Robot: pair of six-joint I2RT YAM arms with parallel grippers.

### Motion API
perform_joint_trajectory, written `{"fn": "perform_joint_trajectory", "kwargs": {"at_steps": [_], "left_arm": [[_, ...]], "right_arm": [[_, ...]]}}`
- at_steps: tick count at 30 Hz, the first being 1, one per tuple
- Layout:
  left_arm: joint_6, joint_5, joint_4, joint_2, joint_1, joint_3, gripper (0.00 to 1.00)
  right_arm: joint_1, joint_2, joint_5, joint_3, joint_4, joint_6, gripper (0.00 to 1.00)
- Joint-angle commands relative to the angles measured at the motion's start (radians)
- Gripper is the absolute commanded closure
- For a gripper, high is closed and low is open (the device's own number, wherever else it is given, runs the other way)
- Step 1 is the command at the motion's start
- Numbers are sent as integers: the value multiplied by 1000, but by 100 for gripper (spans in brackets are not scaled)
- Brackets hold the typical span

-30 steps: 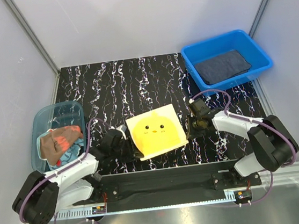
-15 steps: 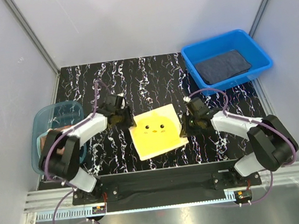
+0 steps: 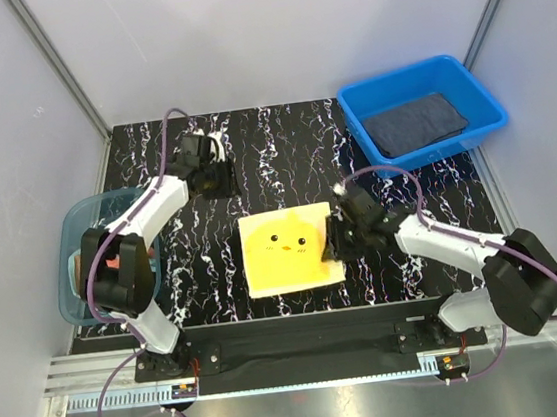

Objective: Fold and stack the towels
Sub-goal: Fold the towel

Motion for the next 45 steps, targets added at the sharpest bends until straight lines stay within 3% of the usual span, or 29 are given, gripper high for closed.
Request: {"fn": "perform_joint_trajectory", "kwargs": {"at_steps": [1, 8, 12, 18, 22, 34, 45], "left_arm": [[241, 144, -14, 5, 11, 93, 53], [411, 255, -56, 120, 17, 104, 53], [461, 246, -90, 200, 18, 111, 54], [493, 223, -97, 254, 23, 128, 54], [507, 199, -116, 295, 25, 141, 55], [530, 163, -131, 317, 28, 187, 55], [578, 134, -155, 326, 34, 211, 55]], "right_arm": [[-22, 38, 6, 236, -57, -227, 52], [-173, 409, -276, 675, -304, -637, 43], [-211, 622, -344, 918, -468, -887, 38], [-255, 799, -381, 1118, -637, -1102, 37], [-275, 883, -358, 1190, -709, -1168, 38], [-320, 943, -387, 1183, -668, -1254, 42], [-337, 966, -434, 1187, -619, -1294, 64]]}}
